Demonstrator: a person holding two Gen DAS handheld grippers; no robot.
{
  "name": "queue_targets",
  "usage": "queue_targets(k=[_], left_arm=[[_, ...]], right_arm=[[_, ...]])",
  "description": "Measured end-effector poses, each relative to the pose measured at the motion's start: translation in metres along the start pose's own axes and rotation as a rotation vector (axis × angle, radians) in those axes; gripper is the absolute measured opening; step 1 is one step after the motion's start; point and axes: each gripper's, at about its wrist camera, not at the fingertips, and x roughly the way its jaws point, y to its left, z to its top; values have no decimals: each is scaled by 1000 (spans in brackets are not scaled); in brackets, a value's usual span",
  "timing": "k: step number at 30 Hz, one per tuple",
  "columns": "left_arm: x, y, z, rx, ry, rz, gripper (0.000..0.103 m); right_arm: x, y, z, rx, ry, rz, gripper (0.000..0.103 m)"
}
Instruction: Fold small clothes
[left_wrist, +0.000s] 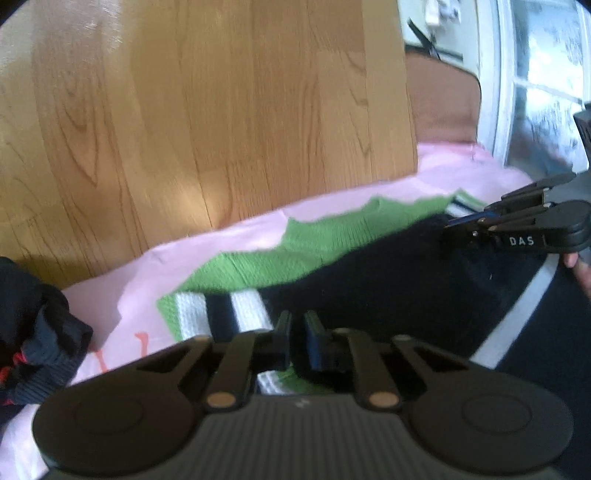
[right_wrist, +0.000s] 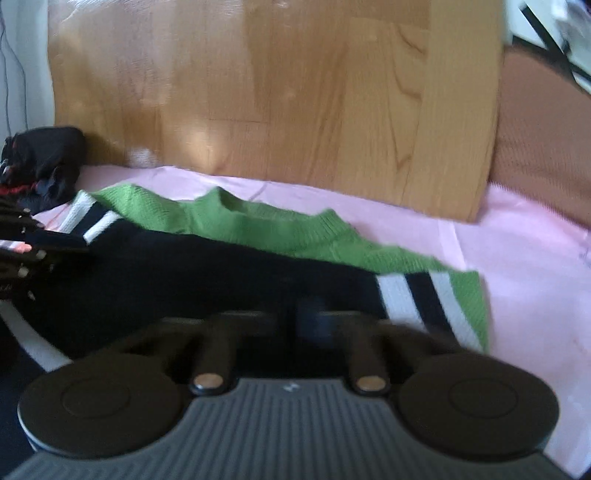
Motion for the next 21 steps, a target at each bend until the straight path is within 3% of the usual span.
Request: queue_targets(k=[3,5,7,8,10,11,13,15,17,18,21], left_arm=[[-13,8,7,-52,-55,16,8],[-12,12,8,-68,-46,25,8],[6,8,3,-38,37,78,10],[15,6,0,-21,67,110,15],[11,6,2,-14,53,111,16],[8,8,3,-28,41,104,22],[4,16,5,-70,17,108,30],[8,24,5,-109,30,126,31],[19,28,3,-123,67,155,31],[21,28,2,-123,69,161,31],[8,30,5,-137,25,149,31]], right_arm=[[-9,-3,11,14,-103,-15,6],[-10,-6,17,55,-149,-18,7],[10,-6,15,63,-85,-12,14],[26,-5,12,47,-3,5,22],[28,-9,8,40,-8,13,32],[25,-15,13,62,3,23,39],[8,-38,16,174,-61,71,38],[0,-64,12,273,-85,84,40],[13,-81,-1,309,6,48,43],[18,-90,-10,291,-1,81,39],[9,-100,6,348,39,104,41]])
